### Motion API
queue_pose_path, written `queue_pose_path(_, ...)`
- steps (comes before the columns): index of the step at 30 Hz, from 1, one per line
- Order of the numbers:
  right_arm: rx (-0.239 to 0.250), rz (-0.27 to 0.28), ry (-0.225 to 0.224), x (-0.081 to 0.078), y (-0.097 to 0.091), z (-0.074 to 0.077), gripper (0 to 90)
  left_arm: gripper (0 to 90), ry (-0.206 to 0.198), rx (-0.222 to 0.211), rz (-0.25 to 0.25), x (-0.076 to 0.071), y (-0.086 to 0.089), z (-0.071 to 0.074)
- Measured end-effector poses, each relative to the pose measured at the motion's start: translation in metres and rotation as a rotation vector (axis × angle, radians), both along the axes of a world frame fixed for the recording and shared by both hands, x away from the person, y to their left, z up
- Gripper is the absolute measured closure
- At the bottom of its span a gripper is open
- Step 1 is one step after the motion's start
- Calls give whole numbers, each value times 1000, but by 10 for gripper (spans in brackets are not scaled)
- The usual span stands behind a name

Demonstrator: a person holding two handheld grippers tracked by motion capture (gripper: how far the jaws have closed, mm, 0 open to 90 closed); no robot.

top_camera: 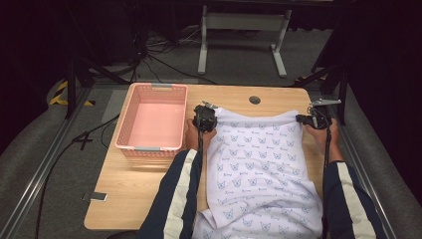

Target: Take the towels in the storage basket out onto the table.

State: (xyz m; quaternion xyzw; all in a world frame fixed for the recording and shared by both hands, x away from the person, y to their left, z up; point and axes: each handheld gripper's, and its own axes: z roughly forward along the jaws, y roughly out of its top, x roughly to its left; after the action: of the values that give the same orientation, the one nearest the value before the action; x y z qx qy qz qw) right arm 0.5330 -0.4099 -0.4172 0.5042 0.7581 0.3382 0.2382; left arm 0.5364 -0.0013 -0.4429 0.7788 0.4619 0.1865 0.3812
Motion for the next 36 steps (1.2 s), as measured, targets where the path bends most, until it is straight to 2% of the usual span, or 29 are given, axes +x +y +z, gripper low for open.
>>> queue_pose_path(1, 0, 0, 0, 0, 0, 0, 868, 853, -9, -9, -3, -1, 0, 4)
queue_pose_path(2, 35, 25, -27, -3, 2, 6, 869, 853, -31, -38, -19, -6, -3, 12)
queue_pose_path(4, 45, 53, -47, -7, 4, 13, 869, 853, -50, -47, -57, -15, -6, 22)
queue_pose_path(5, 45, 53, -47, -7, 4, 13, 869, 852, -50, -47, -57, -15, -6, 22)
queue_pose_path(6, 74, 112, -73, -17, 6, 25, 868, 852, -60, -54, -88, -22, -7, 27)
queue_pose_path(7, 84, 138, -77, -23, 6, 31, 868, 852, -102, -54, -156, -40, -8, 39)
queue_pose_path(8, 87, 174, -99, -30, 6, 37, 868, 852, -109, -59, -178, -48, -8, 43)
queue_pose_path(9, 84, 200, -111, -36, 7, 41, 869, 852, -131, -51, -231, -62, -6, 50)
queue_pose_path(10, 77, 240, -122, -48, 8, 47, 868, 852, -131, -51, -231, -62, -6, 50)
queue_pose_path(11, 77, 240, -122, -48, 8, 47, 868, 852, -147, -60, -263, -73, -4, 54)
queue_pose_path(12, 76, 276, -134, -58, 8, 51, 868, 852, -161, -77, -289, -85, 0, 58)
queue_pose_path(13, 107, 344, -149, -80, 6, 57, 868, 851, -183, -85, -362, -108, 5, 63)
queue_pose_path(14, 107, 344, -149, -80, 6, 57, 868, 851, -183, -85, -362, -108, 5, 63)
queue_pose_path(17, 143, 452, -155, -117, 4, 58, 868, 851, -181, -37, -480, -144, 9, 56)
queue_pose_path(19, 115, 506, -135, -141, 7, 52, 868, 851, -147, 10, -561, -165, 11, 44)
queue_pose_path(20, 93, 578, -95, -165, 12, 41, 867, 851, -132, 30, -588, -175, 12, 38)
queue_pose_path(21, 58, 603, -69, -177, 16, 35, 867, 850, -99, 57, -628, -189, 15, 27)
queue_pose_path(24, 30, 658, -1, -204, 22, 15, 866, 849, -60, 103, -653, -205, 21, 10)
queue_pose_path(25, 30, 658, -1, -204, 22, 15, 866, 848, -60, 103, -653, -205, 21, 10)
queue_pose_path(26, -4, 650, 28, -213, 25, 5, 865, 848, -47, 132, -647, -206, 22, 4)
queue_pose_path(27, -7, 650, 59, -220, 27, -6, 865, 848, -27, 141, -643, -207, 23, -1)
queue_pose_path(28, -60, 650, 93, -227, 30, -18, 863, 847, 11, 150, -633, -207, 23, -8)
queue_pose_path(30, -28, 640, 102, -230, 30, -23, 864, 844, 28, 175, -647, -208, 23, -17)
queue_pose_path(31, -30, 641, 111, -231, 30, -24, 864, 844, 40, 178, -648, -209, 24, -16)
queue_pose_path(32, -49, 645, 122, -233, 32, -28, 865, 845, 44, 166, -639, -211, 25, -17)
queue_pose_path(33, -37, 646, 136, -235, 32, -30, 865, 846, 50, 146, -638, -213, 27, -19)
queue_pose_path(36, -23, 655, 143, -239, 34, -33, 866, 846, 70, 143, -651, -221, 32, -18)
